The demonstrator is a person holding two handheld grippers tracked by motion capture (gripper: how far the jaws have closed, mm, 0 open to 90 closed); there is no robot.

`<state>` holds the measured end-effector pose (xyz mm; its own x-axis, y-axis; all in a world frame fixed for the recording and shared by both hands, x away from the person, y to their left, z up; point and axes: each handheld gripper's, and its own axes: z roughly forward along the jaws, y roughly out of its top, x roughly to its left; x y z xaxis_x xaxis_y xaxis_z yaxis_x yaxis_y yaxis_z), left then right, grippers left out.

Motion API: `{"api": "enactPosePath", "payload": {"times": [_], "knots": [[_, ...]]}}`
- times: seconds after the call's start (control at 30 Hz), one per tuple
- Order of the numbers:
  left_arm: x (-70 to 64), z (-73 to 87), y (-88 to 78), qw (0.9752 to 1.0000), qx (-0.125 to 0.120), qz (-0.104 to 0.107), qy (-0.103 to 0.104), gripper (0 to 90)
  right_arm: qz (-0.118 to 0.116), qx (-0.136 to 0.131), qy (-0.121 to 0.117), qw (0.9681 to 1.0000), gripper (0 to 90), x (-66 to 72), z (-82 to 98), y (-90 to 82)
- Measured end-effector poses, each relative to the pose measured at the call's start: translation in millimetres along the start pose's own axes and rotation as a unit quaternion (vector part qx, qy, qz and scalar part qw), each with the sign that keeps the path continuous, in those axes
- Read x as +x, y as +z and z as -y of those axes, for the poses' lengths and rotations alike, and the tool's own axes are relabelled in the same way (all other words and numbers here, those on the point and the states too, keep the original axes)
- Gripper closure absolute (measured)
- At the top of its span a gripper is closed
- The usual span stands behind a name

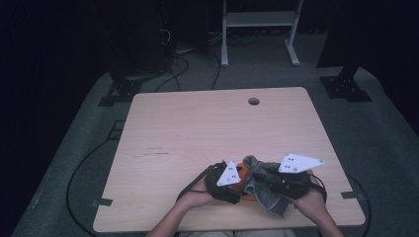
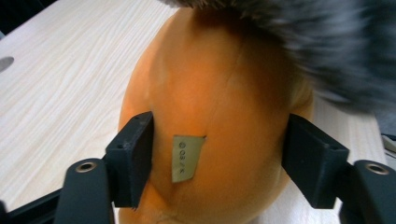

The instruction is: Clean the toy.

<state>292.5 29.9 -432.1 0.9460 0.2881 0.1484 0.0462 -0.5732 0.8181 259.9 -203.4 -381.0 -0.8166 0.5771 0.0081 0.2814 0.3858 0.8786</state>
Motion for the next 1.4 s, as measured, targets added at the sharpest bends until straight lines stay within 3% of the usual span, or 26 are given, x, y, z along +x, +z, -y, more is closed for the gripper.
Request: {"api": "enactPosePath", "payload": {"times": [0.07,0.17,0.23,0.3,0.33,0.4,0.43,0.5,0.57,0.63,0.73,0.8,0.83,0.87,0.93,0.97,1.0,1.03,1.13,1.2,1.3,1.4], "knots": [[1.0,1.4,-0.5,0.9998,-0.008,0.008,-0.013,31.6,0.014,0.004,0.020,0.9997,75.6,-13.9,9.3,-2.0],[1.5,0.0,0.4,0.9999,-0.009,0.012,-0.006,30.7,0.035,0.003,0.063,0.9974,75.5,-36.2,25.2,-10.9],[2.6,-0.4,1.1,0.9997,-0.019,0.010,-0.009,24.0,0.049,0.010,0.077,0.9958,75.5,-44.2,32.2,-15.7],[4.0,-0.8,3.9,0.9997,-0.019,0.004,-0.018,11.0,0.045,0.009,0.086,0.9952,75.5,-46.4,34.6,-16.6],[6.9,-0.5,10.7,0.9989,0.003,0.006,-0.047,6.1,0.036,0.011,0.091,0.9951,75.5,-46.5,35.6,-14.9],[8.0,3.1,14.6,0.9982,0.005,0.019,-0.057,8.4,0.032,0.009,0.086,0.9958,75.5,-42.7,32.5,-12.6],[8.0,3.1,14.6,0.9982,0.005,0.019,-0.057,15.2,0.033,0.009,0.083,0.9959,75.6,-40.7,30.9,-12.0],[7.5,-0.5,2.7,0.9993,-0.008,-0.002,-0.037,24.5,0.032,0.000,0.080,0.9962,75.6,-37.1,26.3,-11.6],[8.9,-5.4,-8.5,0.9989,-0.013,-0.044,-0.012,27.3,0.036,-0.013,0.085,0.9957,75.7,-36.0,20.7,-10.3],[12.6,-8.6,-18.3,0.9973,-0.013,-0.073,0.000,27.4,0.041,-0.023,0.084,0.9953,75.6,-36.5,15.1,-3.1],[17.5,-5.4,-22.5,0.9931,0.015,-0.116,0.011,26.9,0.044,-0.028,0.095,0.9941,75.6,-43.1,7.2,17.9],[22.7,1.0,-16.8,0.9940,0.047,-0.098,-0.013,23.1,0.053,0.000,0.092,0.9943,75.4,-50.9,5.3,39.4],[24.1,4.3,-14.6,0.9953,0.056,-0.077,-0.017,20.8,0.053,0.012,0.090,0.9945,75.2,-53.2,6.6,46.7],[24.5,5.5,-15.4,0.9965,0.052,-0.062,-0.021,19.5,0.049,0.025,0.087,0.9947,75.2,-55.4,9.3,54.6],[28.8,3.0,-23.7,0.9980,0.051,-0.016,-0.034,18.8,0.036,0.023,0.093,0.9948,75.2,-58.5,15.3,59.1],[28.8,3.0,-23.7,0.9980,0.051,-0.016,-0.034,18.7,0.025,0.019,0.093,0.9952,75.2,-59.0,18.1,57.1],[32.9,1.3,-34.2,0.9985,0.025,0.025,-0.043,19.1,0.014,0.020,0.085,0.9960,75.2,-58.4,22.0,53.5],[34.4,0.1,-38.2,0.9984,0.012,0.035,-0.042,19.2,0.009,0.022,0.082,0.9964,75.1,-57.2,24.3,50.9],[34.8,-6.6,-43.3,0.9992,-0.029,0.005,-0.026,14.2,-0.012,0.022,0.061,0.9978,74.8,-48.9,31.9,41.4],[35.9,-11.7,-41.3,0.9984,-0.046,-0.008,-0.033,11.1,-0.019,0.024,0.045,0.9985,74.7,-41.9,34.9,37.6],[39.5,-16.1,-29.9,0.9988,-0.033,-0.007,-0.035,9.9,-0.030,0.025,0.029,0.9988,74.5,-33.5,36.4,33.8],[39.7,-14.9,-13.3,0.9989,-0.006,0.013,-0.045,8.4,-0.039,0.026,0.025,0.9986,74.3,-30.1,38.4,30.7]]}}
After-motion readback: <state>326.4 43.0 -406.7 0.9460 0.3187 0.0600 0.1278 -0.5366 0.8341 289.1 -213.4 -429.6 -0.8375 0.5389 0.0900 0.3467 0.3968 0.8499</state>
